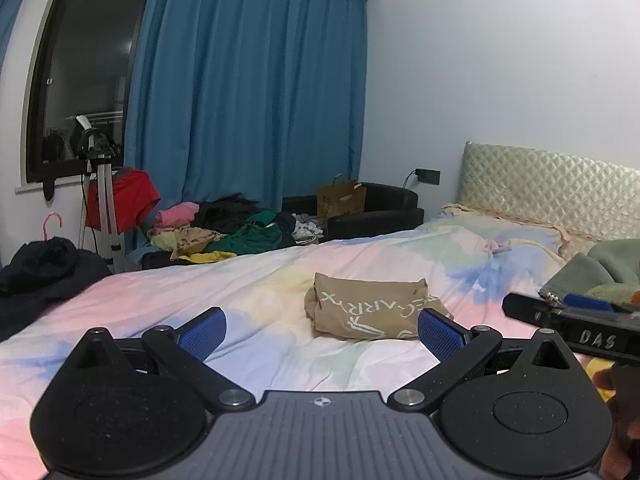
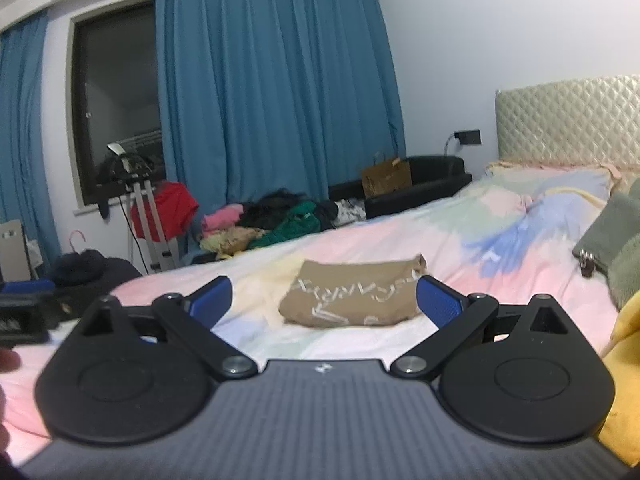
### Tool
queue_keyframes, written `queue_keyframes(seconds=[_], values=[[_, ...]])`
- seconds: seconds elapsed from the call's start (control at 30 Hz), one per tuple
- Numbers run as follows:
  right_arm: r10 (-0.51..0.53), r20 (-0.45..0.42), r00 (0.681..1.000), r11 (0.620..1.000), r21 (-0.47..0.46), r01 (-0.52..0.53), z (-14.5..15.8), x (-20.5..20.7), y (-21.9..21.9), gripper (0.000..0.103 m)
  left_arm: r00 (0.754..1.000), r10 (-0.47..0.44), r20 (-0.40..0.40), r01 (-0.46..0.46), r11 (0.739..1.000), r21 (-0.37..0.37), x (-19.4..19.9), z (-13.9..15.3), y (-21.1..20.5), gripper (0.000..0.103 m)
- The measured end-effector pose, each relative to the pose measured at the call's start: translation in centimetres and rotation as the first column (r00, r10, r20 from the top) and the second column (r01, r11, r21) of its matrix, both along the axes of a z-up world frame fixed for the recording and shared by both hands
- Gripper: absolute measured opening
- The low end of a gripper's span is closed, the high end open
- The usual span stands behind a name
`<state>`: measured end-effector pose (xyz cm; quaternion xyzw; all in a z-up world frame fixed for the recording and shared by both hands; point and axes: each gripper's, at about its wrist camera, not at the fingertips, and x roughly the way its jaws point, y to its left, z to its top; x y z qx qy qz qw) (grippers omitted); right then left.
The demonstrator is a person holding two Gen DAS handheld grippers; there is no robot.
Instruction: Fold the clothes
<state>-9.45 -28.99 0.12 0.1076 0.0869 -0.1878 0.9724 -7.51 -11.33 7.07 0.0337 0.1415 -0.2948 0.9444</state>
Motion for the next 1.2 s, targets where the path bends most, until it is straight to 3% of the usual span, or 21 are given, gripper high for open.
queue_keyframes(seconds=[0.3, 0.7, 1.2], values=[[-0.009, -0.006, 1.0, 0.999, -0.052, 0.008, -2.4, 1.3, 1.2, 0.1, 1.0, 0.018, 0.008, -0.018, 1.0, -0.009, 1.2, -1.0, 0.8, 0.103], [-0.034, -0.04, 0.999, 0.998, -0.053, 0.032, -2.7, 1.6, 0.8, 0.1, 1.0, 0.028, -0.003, -0.028, 0.999, 0.021, 1.6, -2.5, 0.1, 0.102], [-0.036, -0.059, 0.998, 0.998, -0.053, 0.033, -2.7, 1.9, 0.8, 0.1, 0.999, 0.032, -0.008, -0.032, 0.999, 0.003, 1.8, -2.7, 0.5, 0.103]])
